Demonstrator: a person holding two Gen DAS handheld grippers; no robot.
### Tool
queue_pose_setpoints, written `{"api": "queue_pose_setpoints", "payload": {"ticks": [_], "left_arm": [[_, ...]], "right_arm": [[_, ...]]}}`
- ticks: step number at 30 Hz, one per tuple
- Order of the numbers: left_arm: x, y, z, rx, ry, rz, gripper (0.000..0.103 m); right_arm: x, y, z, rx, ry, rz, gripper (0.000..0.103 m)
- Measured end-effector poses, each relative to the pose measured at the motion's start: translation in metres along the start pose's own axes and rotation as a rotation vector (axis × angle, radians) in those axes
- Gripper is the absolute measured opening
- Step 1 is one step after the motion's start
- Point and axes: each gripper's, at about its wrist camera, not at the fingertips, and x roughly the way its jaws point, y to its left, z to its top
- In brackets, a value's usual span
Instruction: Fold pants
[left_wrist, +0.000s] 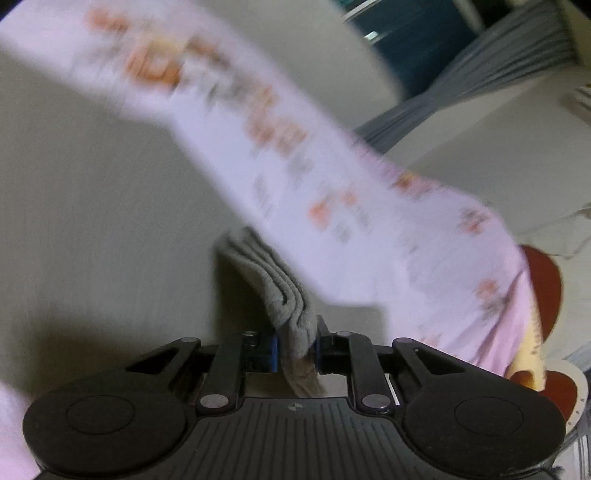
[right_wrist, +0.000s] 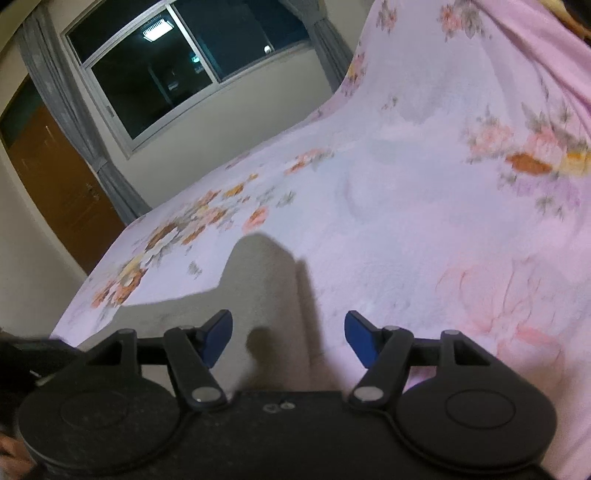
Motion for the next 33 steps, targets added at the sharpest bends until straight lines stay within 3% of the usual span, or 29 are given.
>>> {"api": "queue_pose_setpoints", "payload": {"ticks": [2,5,10,12,14,16,19,24,27,30,33], "left_arm": [[-0.018,-0.003,0.016,0.049,-0.049,0.011,0.017],[-0.032,0.013,0.019,0.099,-0.048,0.071,0.018],[-0.002,0.049,-0.012,0.139,0.111,0.254,0.019],[-0.005,0.052,-0.015,0.133,0.092,0.244,0.024],[-0.016,0.051,-0.011,0.128,0.083,0.258,0.039],[-0.030,0.045,-0.004,0.148,0.017,0.293,0.047],[-0.043,0.033,0.006,0.180,-0.045,0.272,0.048],[-0.001,0.004,0.015,0.269,0.037,0.243,0.048],[0.043,0.002,0.017,0.263,0.116,0.305,0.048],[0.064,0.003,0.020,0.269,0.115,0.339,0.048],[0.075,-0.004,0.030,0.289,0.113,0.360,0.049]], "right_arm": [[0.005,0.006,0.005,-0.013,0.006,0.003,0.059],[0.015,0.025,0.005,-0.092,0.028,0.008,0.051],[0.053,0.063,-0.018,-0.281,0.172,-0.001,0.043],[0.067,0.067,-0.033,-0.355,0.241,-0.045,0.043],[0.065,0.070,-0.038,-0.414,0.240,-0.045,0.044],[0.061,0.069,-0.033,-0.406,0.250,-0.031,0.045],[0.057,0.071,-0.017,-0.350,0.211,-0.004,0.046],[0.081,0.092,0.003,-0.390,0.183,-0.005,0.047],[0.103,0.097,0.008,-0.401,0.187,-0.025,0.050],[0.129,0.091,-0.004,-0.439,0.276,-0.069,0.050],[0.129,0.093,-0.002,-0.456,0.271,-0.057,0.052]]}}
